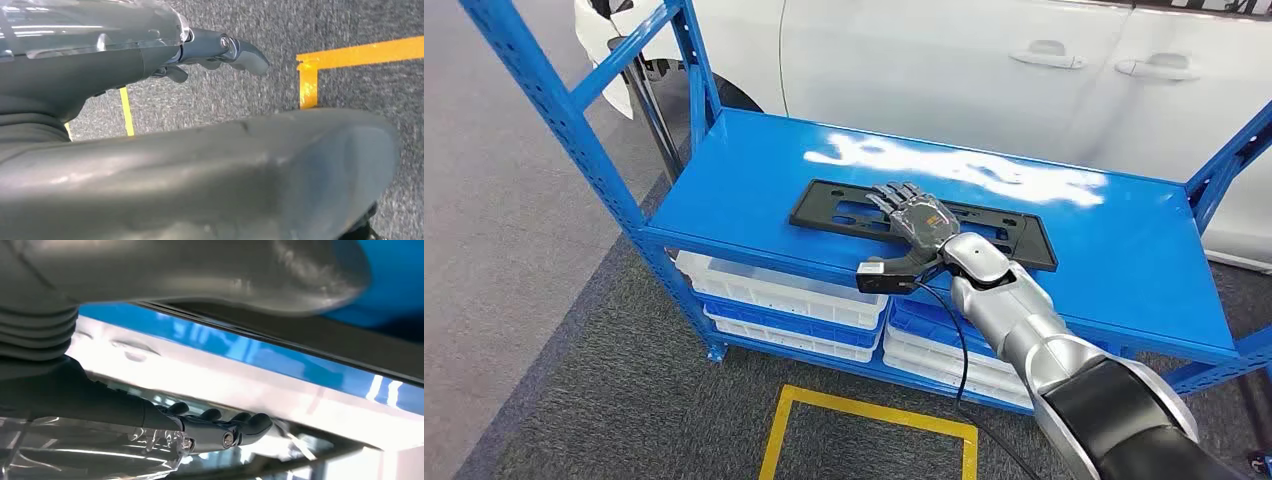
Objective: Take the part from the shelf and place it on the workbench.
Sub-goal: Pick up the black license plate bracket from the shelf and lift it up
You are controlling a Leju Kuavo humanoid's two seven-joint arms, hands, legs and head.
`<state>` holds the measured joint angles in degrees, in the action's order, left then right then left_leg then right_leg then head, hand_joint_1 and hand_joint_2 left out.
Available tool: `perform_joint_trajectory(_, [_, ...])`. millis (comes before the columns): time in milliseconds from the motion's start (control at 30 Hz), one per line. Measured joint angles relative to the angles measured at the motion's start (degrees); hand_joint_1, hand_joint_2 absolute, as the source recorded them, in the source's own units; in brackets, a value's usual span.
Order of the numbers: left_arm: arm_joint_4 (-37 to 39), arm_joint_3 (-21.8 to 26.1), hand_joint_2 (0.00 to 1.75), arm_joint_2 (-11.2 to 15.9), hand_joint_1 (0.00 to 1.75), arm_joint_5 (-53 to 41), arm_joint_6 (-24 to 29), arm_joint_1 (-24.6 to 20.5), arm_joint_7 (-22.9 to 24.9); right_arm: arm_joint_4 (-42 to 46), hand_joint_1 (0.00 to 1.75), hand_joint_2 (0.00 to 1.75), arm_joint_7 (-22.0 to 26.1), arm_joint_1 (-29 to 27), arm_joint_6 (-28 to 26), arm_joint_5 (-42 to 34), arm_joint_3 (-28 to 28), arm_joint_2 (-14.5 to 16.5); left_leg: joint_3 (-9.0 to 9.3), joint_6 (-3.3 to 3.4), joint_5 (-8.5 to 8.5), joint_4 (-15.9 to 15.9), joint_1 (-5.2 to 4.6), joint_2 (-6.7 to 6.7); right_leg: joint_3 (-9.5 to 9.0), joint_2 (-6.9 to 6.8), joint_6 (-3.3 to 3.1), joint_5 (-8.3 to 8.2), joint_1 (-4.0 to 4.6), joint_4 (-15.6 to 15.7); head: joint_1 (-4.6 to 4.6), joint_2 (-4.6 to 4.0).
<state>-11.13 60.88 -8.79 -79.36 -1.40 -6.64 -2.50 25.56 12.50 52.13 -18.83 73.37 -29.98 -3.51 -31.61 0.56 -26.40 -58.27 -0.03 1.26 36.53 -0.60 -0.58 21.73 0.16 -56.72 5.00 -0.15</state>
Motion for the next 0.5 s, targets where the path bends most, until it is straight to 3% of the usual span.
perform_joint_trajectory(67, [0.0, 0.0, 0.00, 0.0, 0.00, 0.0, 0.0, 0.0, -0.1, -0.4, 0.00, 0.00, -0.4, 0.3, 0.3, -0.2, 0.0, -0.3, -0.68, -0.17, -1.31, -1.7, 0.08, -0.10, -0.37, -0.05, -0.22, 0.02, -0.03, 0.2, 0.00, 0.00])
perform_joint_trajectory(100, [0.0, 0.1, 0.00, 0.0, 0.00, 0.0, 0.0, 0.0, -0.1, -0.7, 0.00, 0.00, -0.8, 0.4, 0.6, -0.4, 0.1, -0.5, -1.82, -0.37, -2.87, -4.2, 0.16, -0.18, -0.65, -0.08, -0.42, 0.04, -0.08, 0.4, 0.00, 0.00])
perform_joint_trajectory(167, [0.0, 0.1, 0.00, 0.0, 0.00, 0.0, 0.0, 0.1, -0.2, -1.4, 0.00, 0.00, -1.7, 0.6, 1.3, -0.5, 0.1, -1.0, -5.46, -0.69, -6.51, -11.4, 0.28, -0.26, -0.78, -0.12, -0.67, 0.19, 0.02, 0.4, 0.01, 0.00])
perform_joint_trajectory(233, [0.0, 0.1, 0.00, 0.0, 0.00, -0.2, -0.1, 0.3, -0.2, -2.3, 0.00, 0.00, -2.8, 0.5, 2.0, -0.6, 0.3, -1.3, -8.13, -0.97, -7.76, -15.7, 0.38, -0.32, -0.79, -0.03, -0.72, 0.29, 0.05, 0.3, 0.01, 0.00])
perform_joint_trajectory(267, [0.0, 0.1, 0.00, 0.1, 0.00, -0.3, -0.1, 0.4, -0.2, -2.8, 0.00, 0.00, -3.3, 0.4, 2.3, -0.7, 0.4, -1.3, -8.02, -1.12, -6.69, -14.8, 0.45, -0.34, -0.80, 0.08, -0.65, 0.34, 0.01, 0.3, 0.01, 0.00])
perform_joint_trajectory(300, [0.0, 0.1, 0.00, 0.1, 0.00, -0.3, -0.2, 0.4, -0.2, -3.1, 0.00, 0.00, -3.8, 0.3, 2.5, -0.7, 0.6, -1.3, -6.92, -1.27, -4.71, -12.0, 0.55, -0.35, -0.81, 0.22, -0.54, 0.42, -0.06, 0.1, 0.01, 0.00])
perform_joint_trajectory(367, [0.0, 0.2, 0.00, 0.3, 0.00, -0.4, -0.2, 0.4, -0.3, -3.7, 0.00, 0.00, -4.5, 0.2, 2.9, -0.8, 1.0, -1.3, -3.72, -1.32, -1.00, -4.2, 0.70, -0.25, -0.71, 0.53, -0.13, 0.66, -0.14, -0.5, 0.00, 0.00])
perform_joint_trajectory(433, [0.0, 0.3, 0.00, 0.4, 0.00, -0.4, -0.2, 0.4, -0.5, -4.3, 0.00, 0.00, -5.6, 0.2, 3.5, -0.6, 1.2, -1.3, -2.22, -0.64, 0.06, -0.4, 0.61, -0.19, -0.38, 0.84, 0.48, 0.81, -0.09, -1.0, 0.00, 0.00])
perform_joint_trajectory(500, [0.0, 0.3, 0.00, 0.5, 0.00, -0.4, -0.2, 0.5, -0.8, -4.9, 0.00, 0.00, -6.7, 0.2, 4.4, 0.0, 1.4, -1.3, -2.15, 0.33, 0.46, -0.3, 0.48, -0.35, -0.15, 1.07, 1.18, 0.79, -0.06, -1.1, 0.00, 0.00])
